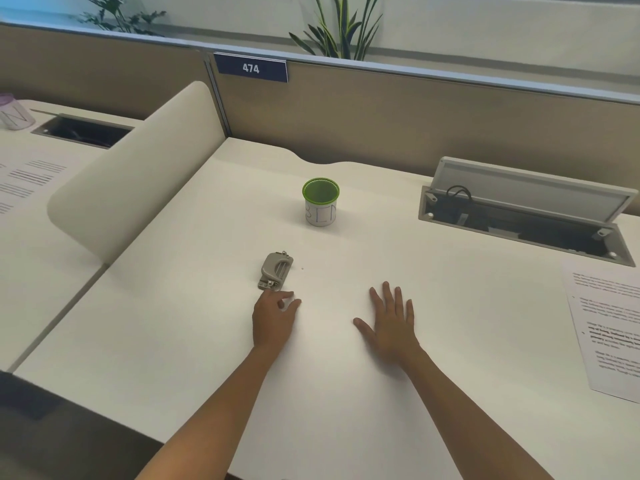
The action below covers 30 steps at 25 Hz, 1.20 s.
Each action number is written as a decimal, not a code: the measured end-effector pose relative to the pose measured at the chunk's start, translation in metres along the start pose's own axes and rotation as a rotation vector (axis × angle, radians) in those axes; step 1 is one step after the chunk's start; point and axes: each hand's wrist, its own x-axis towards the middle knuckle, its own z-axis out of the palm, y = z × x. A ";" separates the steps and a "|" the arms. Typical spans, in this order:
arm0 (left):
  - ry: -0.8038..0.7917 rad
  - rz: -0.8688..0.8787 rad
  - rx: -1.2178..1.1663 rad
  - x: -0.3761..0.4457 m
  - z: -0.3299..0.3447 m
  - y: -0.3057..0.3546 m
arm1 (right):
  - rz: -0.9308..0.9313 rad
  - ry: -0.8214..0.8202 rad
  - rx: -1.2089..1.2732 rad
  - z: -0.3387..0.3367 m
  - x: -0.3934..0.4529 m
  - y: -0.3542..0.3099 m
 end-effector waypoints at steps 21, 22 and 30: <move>-0.104 0.092 0.063 0.007 -0.002 -0.014 | -0.136 0.096 0.416 -0.022 0.046 -0.069; -0.125 0.061 0.033 0.008 -0.004 -0.014 | -0.159 0.055 0.432 -0.024 0.054 -0.078; -0.266 -0.121 -0.266 0.013 -0.027 -0.011 | -0.117 0.044 0.560 -0.026 0.107 -0.128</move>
